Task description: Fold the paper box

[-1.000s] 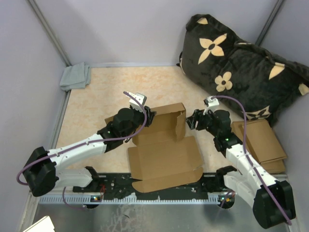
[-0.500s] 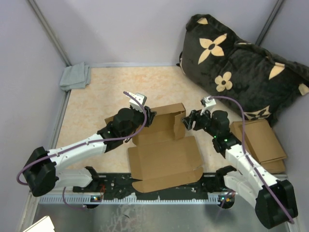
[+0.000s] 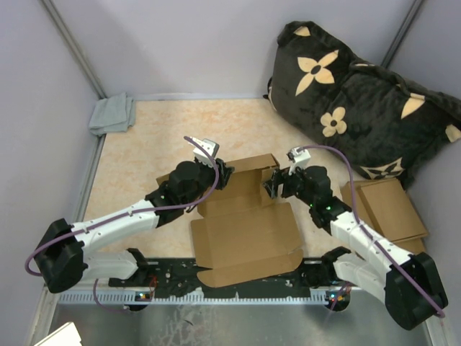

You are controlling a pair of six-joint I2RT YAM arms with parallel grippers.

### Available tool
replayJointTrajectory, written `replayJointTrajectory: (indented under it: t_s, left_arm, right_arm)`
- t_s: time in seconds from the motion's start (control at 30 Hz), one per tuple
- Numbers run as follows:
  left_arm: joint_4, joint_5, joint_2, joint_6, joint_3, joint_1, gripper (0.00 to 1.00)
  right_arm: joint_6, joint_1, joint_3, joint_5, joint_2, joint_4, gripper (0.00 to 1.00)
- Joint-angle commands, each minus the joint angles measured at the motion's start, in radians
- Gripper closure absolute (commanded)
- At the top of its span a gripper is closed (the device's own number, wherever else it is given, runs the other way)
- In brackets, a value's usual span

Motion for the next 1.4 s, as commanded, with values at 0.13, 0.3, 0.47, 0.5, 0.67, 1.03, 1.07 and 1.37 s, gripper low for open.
replayJointTrajectory:
  t_s: [0.13,0.3,0.47,0.5,0.67,1.03,1.07,1.37]
  left_arm:
    - [0.027,0.037,0.016,-0.029,-0.004,-0.003,0.58]
    - [0.027,0.039,0.014,-0.030,-0.008,-0.004,0.58]
    - [0.027,0.031,0.017,-0.024,-0.008,-0.004,0.58]
    - [0.027,0.030,0.019,-0.024,-0.007,-0.003,0.58]
    - [0.027,0.044,0.026,-0.024,0.005,-0.003,0.58]
    - [0.014,0.028,0.025,-0.024,0.018,-0.005,0.58]
    - [0.007,0.025,0.024,-0.024,0.022,-0.004,0.58]
    - [-0.079,-0.003,0.045,-0.032,0.075,-0.004,0.59]
  right_arm:
    - [-0.044,0.009,-0.015,0.108,0.063,0.199,0.31]
    - [-0.051,0.008,-0.036,0.100,0.092,0.275,0.50]
    - [-0.058,0.008,-0.051,0.066,0.099,0.300,0.60]
    - [-0.060,0.008,-0.051,0.063,0.099,0.302,0.60]
    - [-0.061,0.009,-0.057,0.066,0.117,0.343,0.60]
    - [-0.064,0.017,-0.049,0.139,0.135,0.382,1.00]
    - [-0.068,0.022,-0.049,0.149,0.124,0.369,1.00]
    - [-0.110,0.133,-0.030,0.331,0.056,0.202,1.00]
